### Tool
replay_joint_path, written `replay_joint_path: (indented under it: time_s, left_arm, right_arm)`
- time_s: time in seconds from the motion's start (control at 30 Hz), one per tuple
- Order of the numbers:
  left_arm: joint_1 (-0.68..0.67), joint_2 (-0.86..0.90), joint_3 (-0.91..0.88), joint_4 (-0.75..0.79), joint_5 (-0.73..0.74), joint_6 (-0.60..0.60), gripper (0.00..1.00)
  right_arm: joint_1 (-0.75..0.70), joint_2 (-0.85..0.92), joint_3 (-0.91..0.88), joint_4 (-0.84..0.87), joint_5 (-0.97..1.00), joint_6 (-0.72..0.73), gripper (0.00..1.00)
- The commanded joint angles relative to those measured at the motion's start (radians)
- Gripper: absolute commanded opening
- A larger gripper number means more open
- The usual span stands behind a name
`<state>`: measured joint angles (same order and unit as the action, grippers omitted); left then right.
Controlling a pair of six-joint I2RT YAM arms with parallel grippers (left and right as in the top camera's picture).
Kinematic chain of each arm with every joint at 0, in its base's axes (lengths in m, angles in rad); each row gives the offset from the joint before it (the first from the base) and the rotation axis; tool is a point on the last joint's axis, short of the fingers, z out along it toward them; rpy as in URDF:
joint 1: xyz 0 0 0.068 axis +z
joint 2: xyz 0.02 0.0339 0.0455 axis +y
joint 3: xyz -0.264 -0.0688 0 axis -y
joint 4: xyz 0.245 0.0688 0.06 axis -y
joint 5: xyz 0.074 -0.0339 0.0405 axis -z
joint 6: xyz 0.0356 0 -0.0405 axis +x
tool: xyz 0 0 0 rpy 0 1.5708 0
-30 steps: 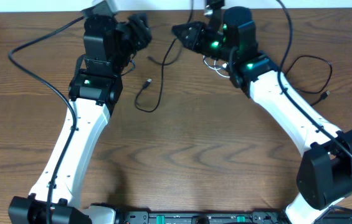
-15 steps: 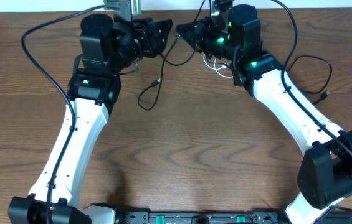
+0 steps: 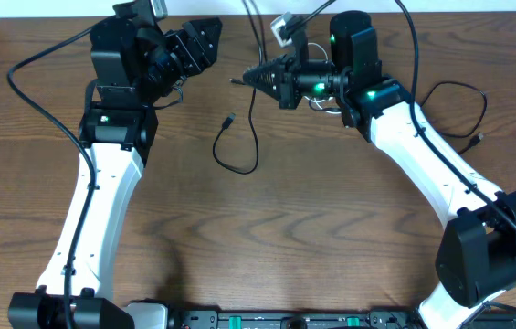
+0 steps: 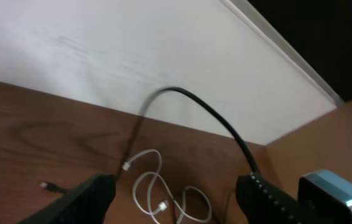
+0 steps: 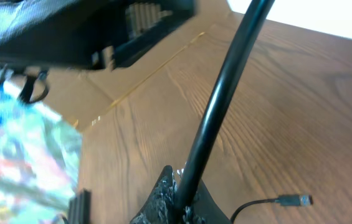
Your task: Untangle cables
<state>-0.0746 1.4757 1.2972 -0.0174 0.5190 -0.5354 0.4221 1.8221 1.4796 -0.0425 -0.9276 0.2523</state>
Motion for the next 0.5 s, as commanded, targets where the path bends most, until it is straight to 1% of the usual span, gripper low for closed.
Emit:
replay_joint_path:
  time_s: [0.0, 0.2, 0.33, 0.47]
  left_arm:
    - [0.000, -0.006, 0.020, 0.003, 0.110, -0.029, 0.72]
    - [0.000, -0.006, 0.020, 0.007, 0.242, -0.156, 0.73]
    - [-0.005, -0.006, 0.020, 0.011, 0.306, -0.159, 0.73]
    - [-0.029, -0.006, 0.020, 0.010, 0.308, -0.160, 0.70]
  right_arm:
    - [0.008, -0.023, -0.001, -0.003, -0.077, -0.165, 0.01]
    - [0.011, -0.023, -0.001, -0.002, -0.077, -0.172, 0.01]
    - [0.014, -0.023, -0.001, -0.003, -0.077, -0.172, 0.01]
    - [0.027, -0.023, -0.001, -0.002, -0.077, -0.172, 0.01]
